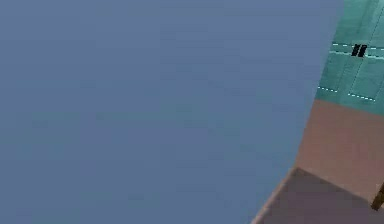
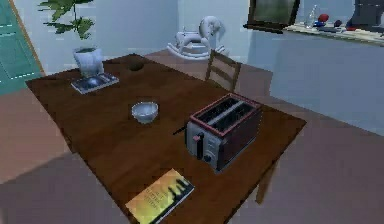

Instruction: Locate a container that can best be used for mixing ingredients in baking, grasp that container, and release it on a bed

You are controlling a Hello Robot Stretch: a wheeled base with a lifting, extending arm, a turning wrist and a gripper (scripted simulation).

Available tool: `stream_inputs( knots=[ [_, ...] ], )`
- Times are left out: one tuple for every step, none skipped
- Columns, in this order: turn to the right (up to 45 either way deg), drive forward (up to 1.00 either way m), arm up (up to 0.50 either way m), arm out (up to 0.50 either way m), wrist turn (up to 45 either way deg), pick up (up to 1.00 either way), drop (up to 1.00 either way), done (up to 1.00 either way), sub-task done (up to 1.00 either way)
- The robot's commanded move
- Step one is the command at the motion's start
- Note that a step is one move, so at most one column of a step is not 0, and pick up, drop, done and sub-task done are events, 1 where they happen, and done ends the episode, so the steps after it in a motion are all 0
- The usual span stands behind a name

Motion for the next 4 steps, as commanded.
stream_inputs(
  knots=[
    [21.0, 0.00, 0.00, 0.00, 0.0, 0.00, 0.00, 0.00, 0.00],
    [3.0, 0.00, 0.00, 0.00, 0.0, 0.00, 0.00, 0.00, 0.00],
    [0.0, 0.45, 0.00, 0.00, 0.0, 0.00, 0.00, 0.00, 0.00],
    [0.0, 0.00, 0.50, 0.00, 0.0, 0.00, 0.00, 0.00, 0.00]
  ],
)
